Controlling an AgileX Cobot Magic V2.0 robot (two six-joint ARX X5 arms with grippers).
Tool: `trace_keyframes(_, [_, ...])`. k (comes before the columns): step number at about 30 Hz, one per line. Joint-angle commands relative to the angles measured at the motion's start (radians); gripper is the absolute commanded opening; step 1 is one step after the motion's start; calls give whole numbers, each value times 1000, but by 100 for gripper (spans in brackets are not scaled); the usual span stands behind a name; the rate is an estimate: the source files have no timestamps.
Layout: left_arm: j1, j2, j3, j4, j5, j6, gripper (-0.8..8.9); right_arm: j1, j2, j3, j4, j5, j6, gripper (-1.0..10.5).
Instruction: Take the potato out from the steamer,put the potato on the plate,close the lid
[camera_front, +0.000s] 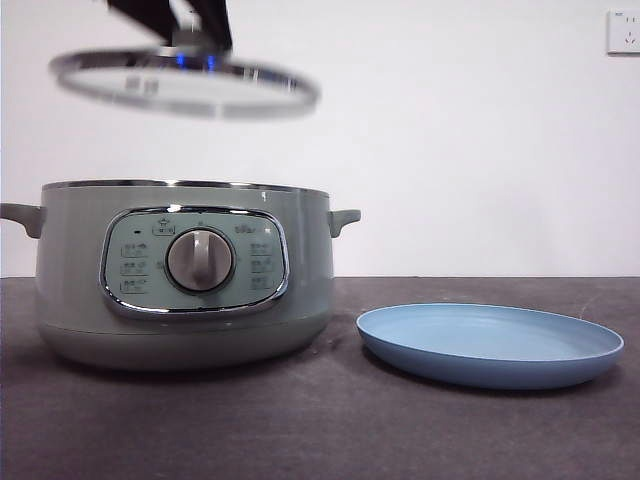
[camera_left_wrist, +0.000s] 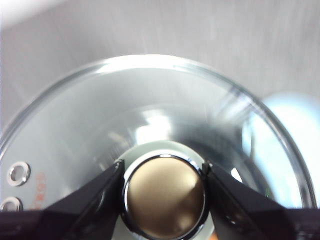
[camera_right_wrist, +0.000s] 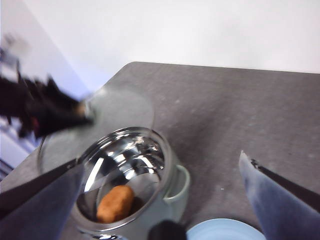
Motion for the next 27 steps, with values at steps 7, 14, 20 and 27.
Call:
trace_keyframes(7, [27,-19,352,-187,-143,72,-8,196,36,34,3,88,6,579])
trace_keyframes(14, [42,-19,522,-376,-343,84,-8,395,236,269,-245,278,-6,565])
trace_keyframes(20, [42,-23,560,-454,-391,84,-8,518,533,585,-481,354,-30,565])
trace_keyframes(27, [50,-24,560,-461,-392,85,-8,616,856,767,-543,402,-18,565])
